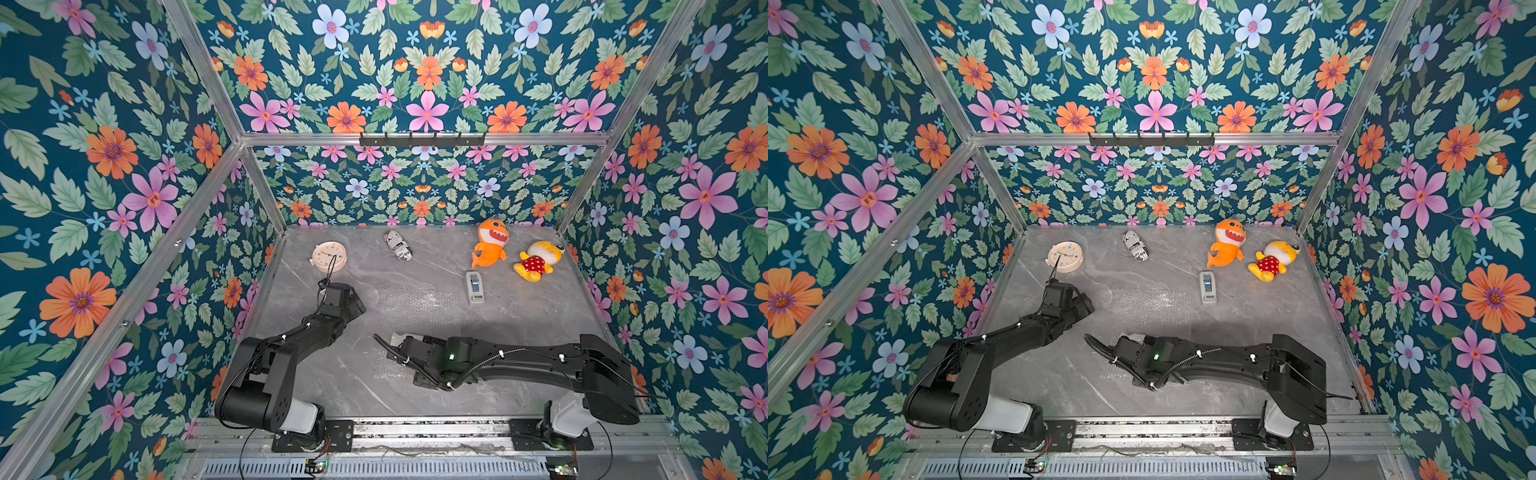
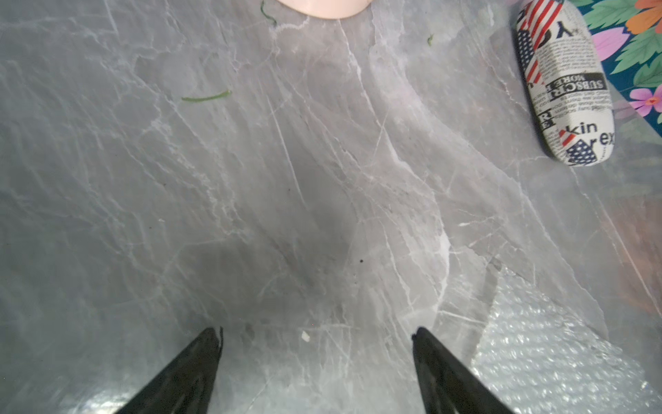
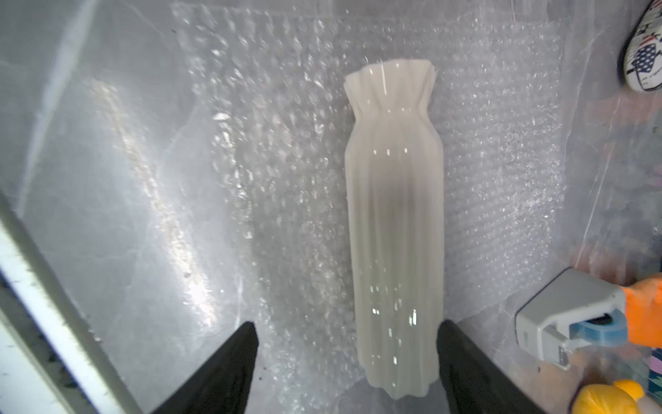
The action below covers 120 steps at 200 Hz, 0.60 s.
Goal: Wrap vases in bubble wrap
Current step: Place the vase in bubble wrap, then wrap the vase in bubble wrap.
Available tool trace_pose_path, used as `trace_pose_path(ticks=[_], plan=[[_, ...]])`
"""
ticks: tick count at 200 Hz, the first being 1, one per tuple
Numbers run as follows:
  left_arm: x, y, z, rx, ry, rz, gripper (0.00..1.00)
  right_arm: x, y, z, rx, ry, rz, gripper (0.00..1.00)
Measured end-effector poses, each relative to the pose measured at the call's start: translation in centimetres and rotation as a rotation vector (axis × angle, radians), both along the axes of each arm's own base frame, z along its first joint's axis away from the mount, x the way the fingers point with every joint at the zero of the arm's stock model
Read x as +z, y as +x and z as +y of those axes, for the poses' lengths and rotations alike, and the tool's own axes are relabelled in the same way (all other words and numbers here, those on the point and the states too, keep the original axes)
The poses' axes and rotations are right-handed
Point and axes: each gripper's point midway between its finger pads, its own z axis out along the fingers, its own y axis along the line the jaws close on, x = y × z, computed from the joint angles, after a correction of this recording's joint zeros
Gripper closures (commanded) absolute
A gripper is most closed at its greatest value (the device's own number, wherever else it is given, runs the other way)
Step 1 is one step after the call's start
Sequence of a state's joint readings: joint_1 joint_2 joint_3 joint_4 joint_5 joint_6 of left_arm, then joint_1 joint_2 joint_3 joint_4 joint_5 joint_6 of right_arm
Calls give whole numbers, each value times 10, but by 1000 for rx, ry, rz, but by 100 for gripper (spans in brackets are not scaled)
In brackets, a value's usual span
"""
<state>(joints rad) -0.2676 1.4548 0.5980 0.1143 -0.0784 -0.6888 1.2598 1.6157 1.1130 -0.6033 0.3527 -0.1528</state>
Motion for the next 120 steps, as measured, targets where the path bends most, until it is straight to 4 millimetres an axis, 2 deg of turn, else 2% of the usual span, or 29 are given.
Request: trace_pose_path(ticks=[26,67,120], plan=[[-2,-2,-1,-17,3,9,14,-9,-4,9,-42,58,17,43],[1,-8,-1,-25,1,2,14,-31,-23,20,-27,68,64,44],[-1,-10,0,-26,1,6,14,-54,-32,13,-40,42,101,41]])
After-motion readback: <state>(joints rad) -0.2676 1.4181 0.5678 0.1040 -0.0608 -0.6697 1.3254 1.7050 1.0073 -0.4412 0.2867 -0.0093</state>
